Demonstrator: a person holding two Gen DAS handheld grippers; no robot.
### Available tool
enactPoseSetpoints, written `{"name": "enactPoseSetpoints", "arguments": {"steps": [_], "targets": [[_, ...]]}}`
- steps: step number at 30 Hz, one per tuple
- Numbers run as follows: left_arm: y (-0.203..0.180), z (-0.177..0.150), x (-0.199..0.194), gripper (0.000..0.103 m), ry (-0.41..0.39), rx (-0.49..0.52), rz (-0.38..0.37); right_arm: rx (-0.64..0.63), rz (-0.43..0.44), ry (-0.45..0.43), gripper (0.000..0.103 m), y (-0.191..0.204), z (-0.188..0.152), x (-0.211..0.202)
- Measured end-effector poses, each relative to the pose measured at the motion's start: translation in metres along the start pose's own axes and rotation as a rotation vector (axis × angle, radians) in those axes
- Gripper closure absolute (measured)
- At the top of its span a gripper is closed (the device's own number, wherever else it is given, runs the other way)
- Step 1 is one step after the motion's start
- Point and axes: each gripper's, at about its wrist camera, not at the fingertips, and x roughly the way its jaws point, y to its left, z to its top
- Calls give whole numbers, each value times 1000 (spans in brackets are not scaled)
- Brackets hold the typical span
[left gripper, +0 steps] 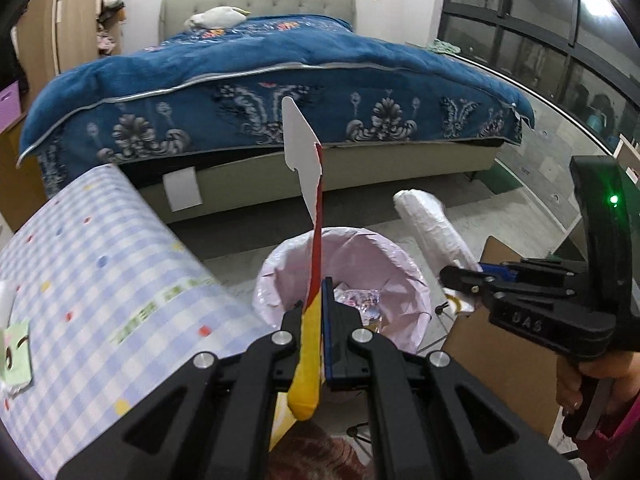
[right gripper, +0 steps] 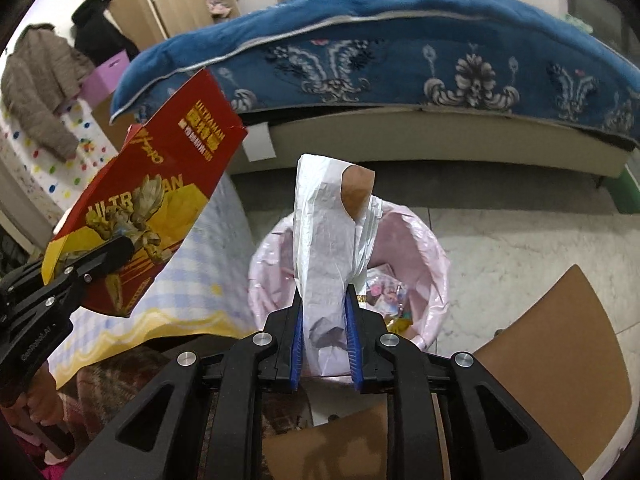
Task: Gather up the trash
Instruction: 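Carry white item and red box over the wastebasket and open both grippers to drop them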
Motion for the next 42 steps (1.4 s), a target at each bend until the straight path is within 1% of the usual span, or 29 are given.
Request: {"name": "enactPoseSetpoints", "arguments": {"steps": [4,7,8,9,10,11,12,14,17,21,23,27,31,35,39,42], "targets": [[-5,10,18,103,20,13,-23,28,-7,40,82,-10,5,20],[-6,16,26,103,20,17,-17,40,-13,51,78,-14,9,32],[-6,19,30,97,24,15,-19,43,-15,52,75,-15,10,36],[-4,21,33,84,29,9,-17,45,-15,58,65,-17,12,41],[-3,23,35,74,30,0,-13,51,-14,66,49,-20,14,46],[0,23,35,61,26,-10,-7,62,-25,76,44,-24,15,52],[2,24,33,61,20,-18,-2,74,-39,80,43,-27,15,55],[9,22,27,61,19,-33,12,93,-42,71,43,-30,15,52],[21,14,14,61,10,-58,57,93,-41,53,43,-28,14,41],[40,1,-4,61,10,-101,95,93,-23,17,43,-21,14,21],[47,-7,-18,61,-5,-116,118,83,-8,1,43,-12,15,14],[63,-21,-43,61,-24,-151,149,46,25,-24,43,13,15,1],[88,-39,-69,61,-36,-206,197,-15,68,-26,43,48,15,-4],[114,-56,-89,60,-39,-267,253,-120,106,6,43,97,12,2],[145,-79,-114,56,-46,-327,338,-231,139,40,43,150,10,10],[166,-93,-132,53,-52,-372,381,-314,170,50,43,189,7,13]]}}
